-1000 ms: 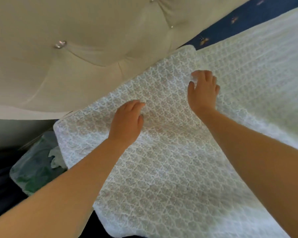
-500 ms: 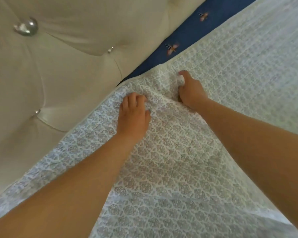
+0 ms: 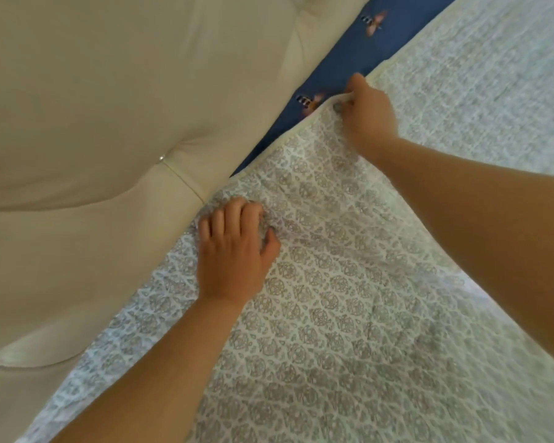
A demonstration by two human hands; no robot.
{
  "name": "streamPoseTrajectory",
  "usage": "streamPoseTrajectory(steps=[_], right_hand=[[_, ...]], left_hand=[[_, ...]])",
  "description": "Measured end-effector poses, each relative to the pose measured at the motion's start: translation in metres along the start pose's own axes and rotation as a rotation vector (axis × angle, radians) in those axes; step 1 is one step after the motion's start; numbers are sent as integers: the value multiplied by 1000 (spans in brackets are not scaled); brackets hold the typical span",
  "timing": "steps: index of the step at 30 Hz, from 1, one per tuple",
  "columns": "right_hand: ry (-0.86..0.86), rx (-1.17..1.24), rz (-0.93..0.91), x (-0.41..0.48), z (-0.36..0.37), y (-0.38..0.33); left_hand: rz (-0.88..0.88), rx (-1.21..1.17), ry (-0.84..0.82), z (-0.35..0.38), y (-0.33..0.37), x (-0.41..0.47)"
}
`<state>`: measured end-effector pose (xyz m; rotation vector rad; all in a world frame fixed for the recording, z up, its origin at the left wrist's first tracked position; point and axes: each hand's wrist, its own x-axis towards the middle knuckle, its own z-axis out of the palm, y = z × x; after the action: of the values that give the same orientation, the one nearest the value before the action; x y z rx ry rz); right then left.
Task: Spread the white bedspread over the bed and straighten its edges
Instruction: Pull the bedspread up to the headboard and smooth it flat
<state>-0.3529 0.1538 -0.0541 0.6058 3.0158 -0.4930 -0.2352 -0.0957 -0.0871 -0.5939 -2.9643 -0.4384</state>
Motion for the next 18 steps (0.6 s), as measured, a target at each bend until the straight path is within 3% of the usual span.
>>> streamPoseTrajectory(steps=[5,6,15,16,18], right_hand=[[262,518,156,50,-12,-29],[285,489,146,54,-6,-29],[-84,289,-137,32,3,-5],[-71,252,-157,28,1,1],[143,181,-183,25,-11,14]], left_hand=[[-82,-117,-15,2,-2,2],[-77,-115,-28,2,-2,3],[-120,-19,-178,0,1,7],[-150,-34,-171,-1,4,9],[-163,-73,-168,-3,13,23]])
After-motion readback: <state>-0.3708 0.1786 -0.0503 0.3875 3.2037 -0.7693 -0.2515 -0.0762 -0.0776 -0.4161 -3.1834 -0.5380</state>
